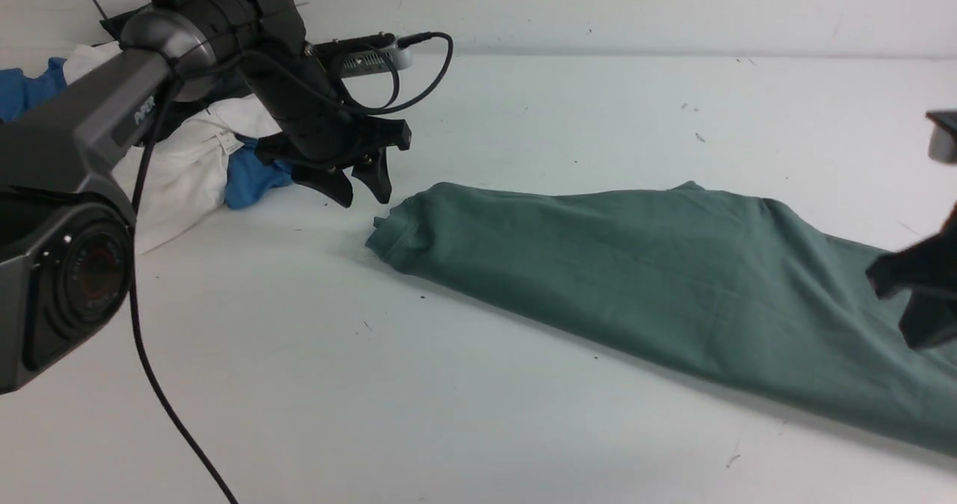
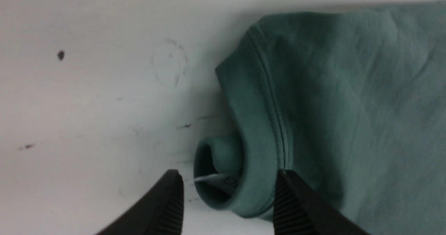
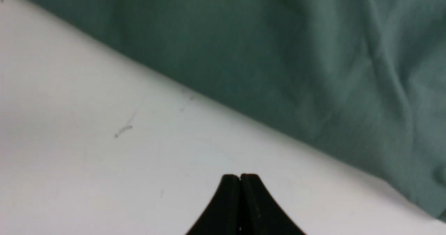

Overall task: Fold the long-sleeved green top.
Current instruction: Hold the left edge of the fabric with your left arm

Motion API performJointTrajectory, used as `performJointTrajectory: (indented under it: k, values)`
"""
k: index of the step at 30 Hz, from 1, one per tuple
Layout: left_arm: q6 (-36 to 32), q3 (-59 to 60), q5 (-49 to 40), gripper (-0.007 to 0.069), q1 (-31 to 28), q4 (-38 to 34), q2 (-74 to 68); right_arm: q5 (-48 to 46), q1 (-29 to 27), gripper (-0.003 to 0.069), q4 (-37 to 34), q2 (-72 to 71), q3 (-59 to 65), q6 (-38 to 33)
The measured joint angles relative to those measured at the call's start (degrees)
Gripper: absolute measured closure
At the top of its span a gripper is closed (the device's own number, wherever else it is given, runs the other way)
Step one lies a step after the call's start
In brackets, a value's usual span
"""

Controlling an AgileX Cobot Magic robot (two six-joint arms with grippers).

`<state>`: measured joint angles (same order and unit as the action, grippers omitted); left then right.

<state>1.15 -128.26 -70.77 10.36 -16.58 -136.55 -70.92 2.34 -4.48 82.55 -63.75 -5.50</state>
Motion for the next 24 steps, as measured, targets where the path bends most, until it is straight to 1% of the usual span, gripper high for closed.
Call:
performJointTrajectory:
  k: [4,9,18,21,24]
  values:
    - [0.00,-2.57,0.00,0.0240,0.78,-0.05,-2.13,0.74,0.00,0.0673,-0.25,-0.42,4.38,-0.07]
    - [0.00,-2.95,0.00,0.0197,1.63,-0.05,-4.62,2.33,0.00,0.0673,-2.38,-0.42,4.71,-0.17]
    - [-0.07,-3.06,0.21,0.0195,2.20,0.24,-7.07,2.63,0.00,0.0673,-4.65,-0.42,4.75,-0.61]
    - [-0.39,-3.21,0.27,0.0195,2.26,-1.56,-7.46,2.68,0.00,0.0673,-5.49,-0.42,4.75,-0.98]
    - [-0.39,-3.32,0.27,0.0218,2.26,-2.39,-7.53,3.09,0.00,0.0673,-5.48,-0.43,4.75,-1.70]
